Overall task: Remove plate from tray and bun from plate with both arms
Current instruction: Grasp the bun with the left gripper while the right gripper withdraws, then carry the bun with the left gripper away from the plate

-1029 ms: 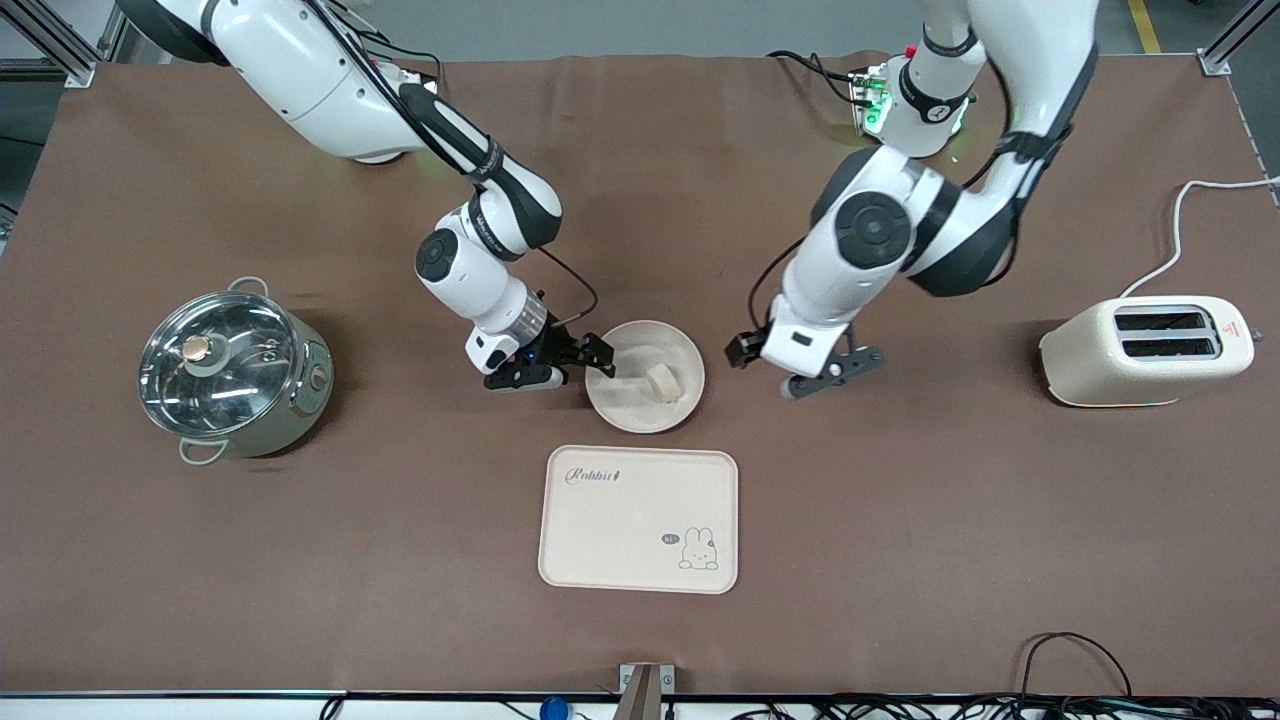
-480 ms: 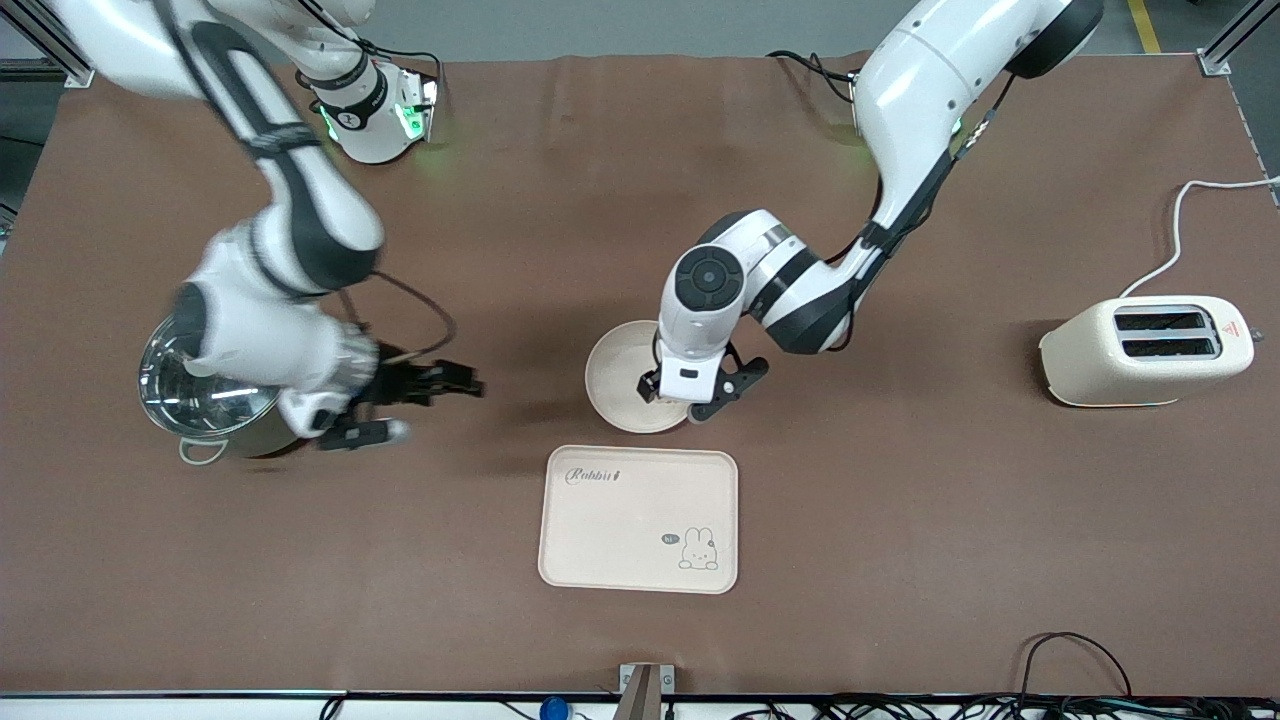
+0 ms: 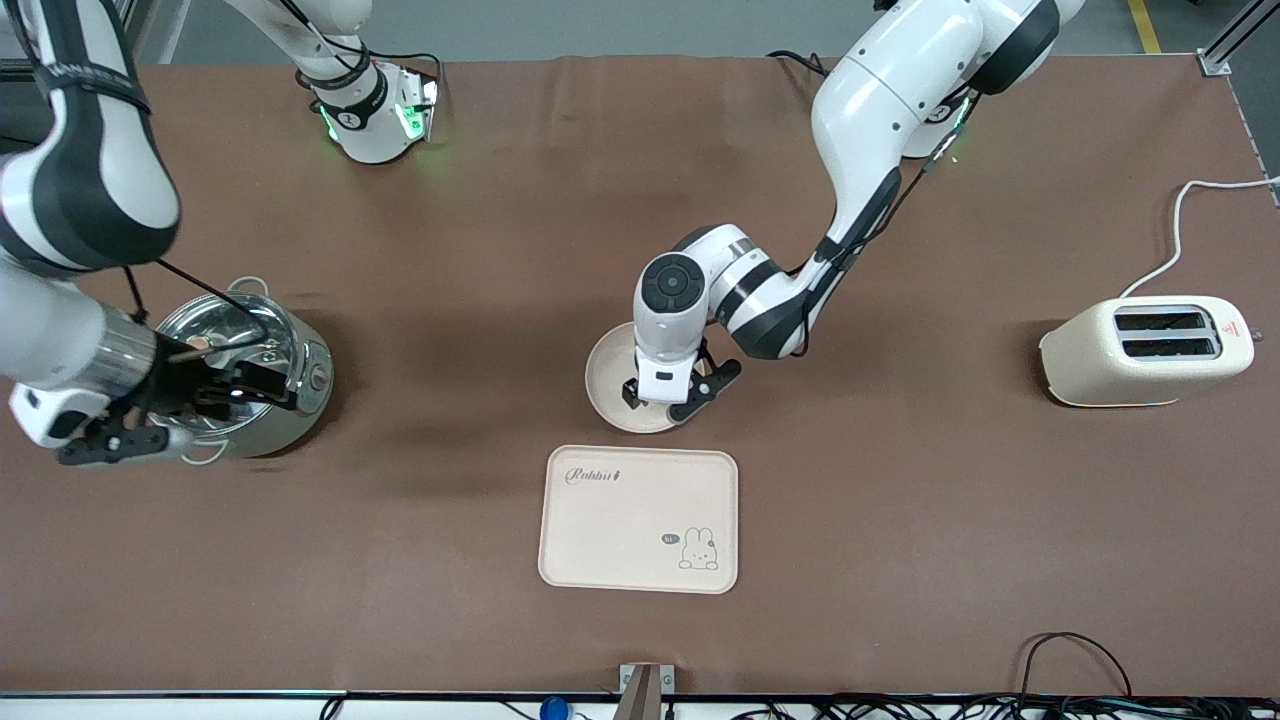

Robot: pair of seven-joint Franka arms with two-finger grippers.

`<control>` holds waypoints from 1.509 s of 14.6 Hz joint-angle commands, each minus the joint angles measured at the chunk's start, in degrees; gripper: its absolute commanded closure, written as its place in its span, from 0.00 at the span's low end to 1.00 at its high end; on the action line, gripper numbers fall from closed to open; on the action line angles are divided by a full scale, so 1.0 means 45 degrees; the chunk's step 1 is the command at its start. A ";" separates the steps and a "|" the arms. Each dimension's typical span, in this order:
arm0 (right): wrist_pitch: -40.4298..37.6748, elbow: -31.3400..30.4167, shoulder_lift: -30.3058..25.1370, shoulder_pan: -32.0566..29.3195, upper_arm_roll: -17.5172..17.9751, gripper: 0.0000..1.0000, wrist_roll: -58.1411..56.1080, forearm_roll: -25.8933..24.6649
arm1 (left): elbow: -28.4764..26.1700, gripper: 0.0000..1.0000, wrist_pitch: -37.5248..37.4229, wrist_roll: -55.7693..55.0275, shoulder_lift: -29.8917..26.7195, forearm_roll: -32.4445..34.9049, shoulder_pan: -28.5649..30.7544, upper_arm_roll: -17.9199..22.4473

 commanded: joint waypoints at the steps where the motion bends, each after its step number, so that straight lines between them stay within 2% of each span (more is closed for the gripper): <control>1: -0.1315 0.0442 -0.0844 -0.0253 0.0205 0.00 -0.0099 -0.1011 | 0.0390 0.15 0.0256 -0.0311 0.0495 0.0278 -0.0361 0.0283; 2: -0.1803 0.0677 -0.0903 -0.0369 0.0283 0.00 -0.0119 -0.1151 | 0.0390 0.18 0.0354 -0.0312 0.0555 0.0278 -0.0362 0.0322; 4: -0.2372 0.0680 -0.1641 -0.1286 0.0964 0.00 -0.0177 -0.1132 | 0.0351 0.30 0.0375 -0.0292 0.0575 0.0278 -0.0362 0.0322; 7: -0.2997 0.0738 -0.1938 -0.1327 0.0948 0.00 -0.0391 -0.1152 | 0.0351 0.55 0.0375 -0.0098 0.0633 0.0317 -0.0342 0.0342; 9: -0.3466 0.0738 -0.2366 -0.1366 0.0870 0.00 -0.0684 -0.1132 | 0.0351 0.66 0.0374 -0.0097 0.0595 0.0454 -0.0342 0.0322; 10: -0.3797 0.0738 -0.2620 -0.1289 0.0580 0.00 -0.0821 -0.1074 | 0.0371 0.71 0.0336 -0.0116 0.0498 0.0473 -0.0342 0.0322; 11: -0.4206 0.0738 -0.2932 -0.0921 0.0016 0.00 -0.0861 -0.1016 | 0.0390 0.73 0.0200 -0.0116 0.0342 0.0454 -0.0342 0.0322; 12: -0.4462 0.0719 -0.3244 -0.0163 -0.0898 0.00 -0.0861 -0.0996 | 0.0390 0.76 0.0121 -0.0097 0.0070 0.0454 -0.0265 0.0322; 13: -0.4658 0.0699 -0.3460 0.0811 -0.2222 0.00 -0.0842 -0.0938 | 0.0410 0.76 -0.0305 -0.0058 -0.0262 0.0435 -0.0129 0.0303; 15: -0.5361 0.0680 -0.3753 0.2066 -0.4160 0.00 -0.0822 -0.0180 | 0.0429 0.76 -0.0951 0.0544 -0.0750 0.0415 0.0261 0.0264; 17: -0.5343 0.0659 -0.3834 0.3023 -0.5238 0.00 -0.0822 -0.0175 | 0.0429 0.76 -0.1264 0.0898 -0.1278 0.0395 0.0924 0.0283; 19: -0.5343 0.0680 -0.3853 0.4214 -0.6566 0.00 -0.0841 -0.0117 | 0.0352 0.75 -0.1422 0.2296 -0.1514 0.0474 0.1957 0.0283; 20: -0.5343 0.0718 -0.3853 0.4451 -0.6842 0.00 -0.0861 -0.0117 | 0.0293 0.75 -0.1442 0.2731 -0.1573 0.0474 0.2388 0.0302; 22: -0.5304 0.0738 -0.3814 0.4298 -0.6767 0.00 -0.0861 -0.0117 | 0.0273 0.74 -0.1966 0.3530 -0.1574 0.0532 0.3461 0.0283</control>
